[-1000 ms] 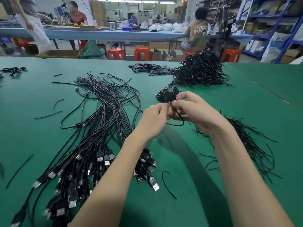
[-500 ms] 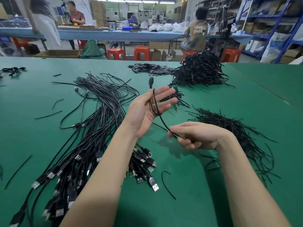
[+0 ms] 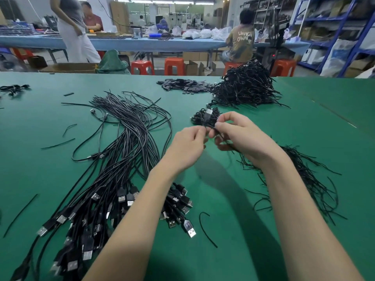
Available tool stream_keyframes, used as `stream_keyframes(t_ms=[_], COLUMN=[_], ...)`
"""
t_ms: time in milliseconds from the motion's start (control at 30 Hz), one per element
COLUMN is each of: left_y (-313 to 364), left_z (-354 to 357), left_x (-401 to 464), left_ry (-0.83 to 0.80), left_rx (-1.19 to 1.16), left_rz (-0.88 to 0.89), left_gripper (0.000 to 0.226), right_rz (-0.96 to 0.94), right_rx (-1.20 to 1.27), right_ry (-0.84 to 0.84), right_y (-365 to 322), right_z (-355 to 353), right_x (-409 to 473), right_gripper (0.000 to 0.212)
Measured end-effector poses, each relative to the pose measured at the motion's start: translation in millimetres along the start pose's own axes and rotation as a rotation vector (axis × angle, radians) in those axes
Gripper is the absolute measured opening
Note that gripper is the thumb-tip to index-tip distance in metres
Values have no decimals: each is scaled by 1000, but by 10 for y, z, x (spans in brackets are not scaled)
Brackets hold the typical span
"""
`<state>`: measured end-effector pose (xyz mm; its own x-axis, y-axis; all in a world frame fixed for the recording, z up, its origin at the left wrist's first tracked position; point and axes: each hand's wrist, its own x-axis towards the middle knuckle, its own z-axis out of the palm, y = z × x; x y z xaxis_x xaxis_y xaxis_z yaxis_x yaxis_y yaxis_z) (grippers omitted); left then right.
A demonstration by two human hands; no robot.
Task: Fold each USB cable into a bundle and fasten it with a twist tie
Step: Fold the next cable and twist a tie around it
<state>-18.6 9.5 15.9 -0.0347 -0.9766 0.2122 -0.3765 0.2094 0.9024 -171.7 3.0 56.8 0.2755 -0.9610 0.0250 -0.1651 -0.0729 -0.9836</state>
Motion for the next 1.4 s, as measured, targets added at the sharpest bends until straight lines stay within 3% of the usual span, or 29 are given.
stream_keyframes(t_ms=[67, 167, 300, 400, 533, 600, 700, 767, 867, 933, 1100, 1267, 1400], left_y=[30, 69, 73, 71, 55, 63, 59, 41, -10, -51, -160, -92, -17], left_z=[-15, -61, -179, -267, -277, -283, -295, -288, -269, -224, -82, -51, -123], left_x=[-8, -2, -1, -23, -73, -88, -108, -114, -89, -65, 10, 79, 76], left_ry=[111, 80, 1, -123, -228, -291, -434, -479, -448, -388, -125, 96, 65], left_rx=[-271, -729, -1031, -956, -658, -527, -400, -326, -177, -118, -69, -615, -1010], left_rz=[-14, -88, -42, -15, -28, -49, -109, -158, -217, -230, -163, -202, -224], left_gripper=[34, 36, 44, 44, 43, 42, 41, 41, 40, 38, 35, 34, 38], right_rz=[10, 88, 203, 226, 112, 19, -130, -177, -196, -178, -118, -86, 51], right_rx=[82, 152, -45, -121, -683, -811, -786, -757, -687, -653, -382, -271, -356], right_ry=[-222, -481, -619, -474, 4, 196, 259, 316, 492, 520, 167, -224, -317], right_y=[22, 129, 303, 419, 499, 520, 541, 526, 485, 437, 209, 40, 85], right_z=[40, 19, -42, -25, -76, -120, -138, -127, -131, -159, -83, 160, 204], right_x=[-67, -144, -134, -60, 53, 82, 118, 114, 108, 107, 75, -45, -65], right_gripper=[9, 14, 10, 10, 46, 50, 25, 24, 27, 23, 14, 15, 26])
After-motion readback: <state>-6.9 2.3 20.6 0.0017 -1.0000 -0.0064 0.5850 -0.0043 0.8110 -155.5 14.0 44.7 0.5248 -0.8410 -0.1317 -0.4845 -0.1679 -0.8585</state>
